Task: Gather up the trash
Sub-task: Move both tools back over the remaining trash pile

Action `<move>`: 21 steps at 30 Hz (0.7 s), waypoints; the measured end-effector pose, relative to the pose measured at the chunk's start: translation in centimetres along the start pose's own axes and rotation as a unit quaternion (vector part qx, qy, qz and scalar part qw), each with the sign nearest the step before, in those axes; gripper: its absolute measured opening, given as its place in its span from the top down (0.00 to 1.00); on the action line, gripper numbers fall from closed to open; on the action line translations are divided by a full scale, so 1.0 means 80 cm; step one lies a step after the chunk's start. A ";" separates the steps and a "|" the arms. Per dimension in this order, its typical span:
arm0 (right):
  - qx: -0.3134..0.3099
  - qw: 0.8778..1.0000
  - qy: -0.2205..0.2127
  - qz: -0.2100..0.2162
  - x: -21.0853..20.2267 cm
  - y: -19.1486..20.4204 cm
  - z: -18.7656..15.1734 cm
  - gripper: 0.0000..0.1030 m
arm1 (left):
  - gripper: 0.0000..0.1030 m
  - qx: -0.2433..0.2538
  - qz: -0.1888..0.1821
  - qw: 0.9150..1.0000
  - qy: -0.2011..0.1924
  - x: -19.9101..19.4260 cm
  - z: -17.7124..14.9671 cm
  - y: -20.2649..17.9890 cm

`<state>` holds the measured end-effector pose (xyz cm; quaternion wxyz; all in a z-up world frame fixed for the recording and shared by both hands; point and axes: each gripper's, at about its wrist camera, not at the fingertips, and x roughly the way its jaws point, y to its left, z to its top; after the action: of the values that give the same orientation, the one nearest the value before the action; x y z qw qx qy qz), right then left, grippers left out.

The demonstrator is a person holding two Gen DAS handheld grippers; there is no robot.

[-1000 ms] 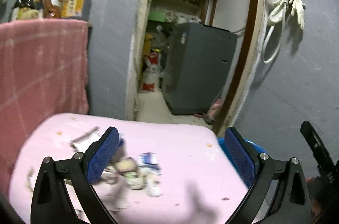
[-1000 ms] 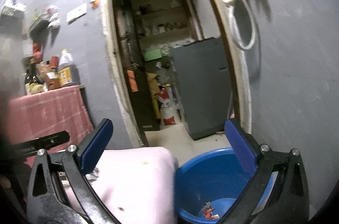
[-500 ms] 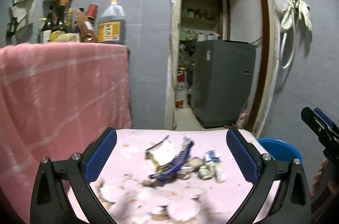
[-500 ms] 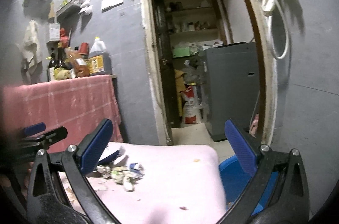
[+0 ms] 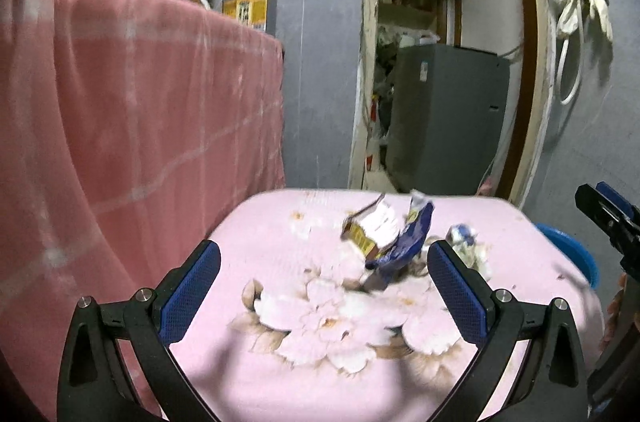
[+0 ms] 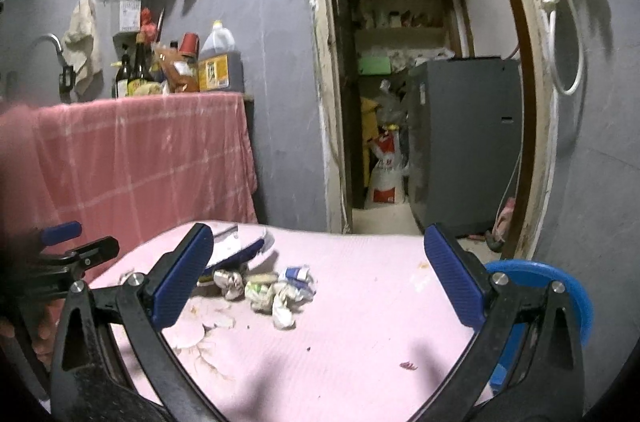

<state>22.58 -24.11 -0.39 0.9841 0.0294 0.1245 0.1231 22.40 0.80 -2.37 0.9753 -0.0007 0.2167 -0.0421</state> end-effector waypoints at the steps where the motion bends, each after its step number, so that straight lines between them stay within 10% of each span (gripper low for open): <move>1: -0.002 1.000 0.009 0.000 0.005 0.001 -0.004 0.00 | 0.01 0.002 0.001 1.000 0.007 0.004 -0.003 0.000; 15: 0.028 0.991 0.131 0.022 0.066 -0.014 -0.028 0.02 | 0.02 0.008 -0.022 0.993 0.116 0.063 -0.003 -0.007; 21: 0.038 0.976 0.208 0.044 0.104 -0.016 -0.041 0.21 | 0.02 0.030 -0.031 0.989 0.141 0.080 -0.001 -0.017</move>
<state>29.88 -23.20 -5.64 0.9284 0.0463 0.3299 0.1646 28.05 -1.11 -5.17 0.9330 0.0275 0.3502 -0.0782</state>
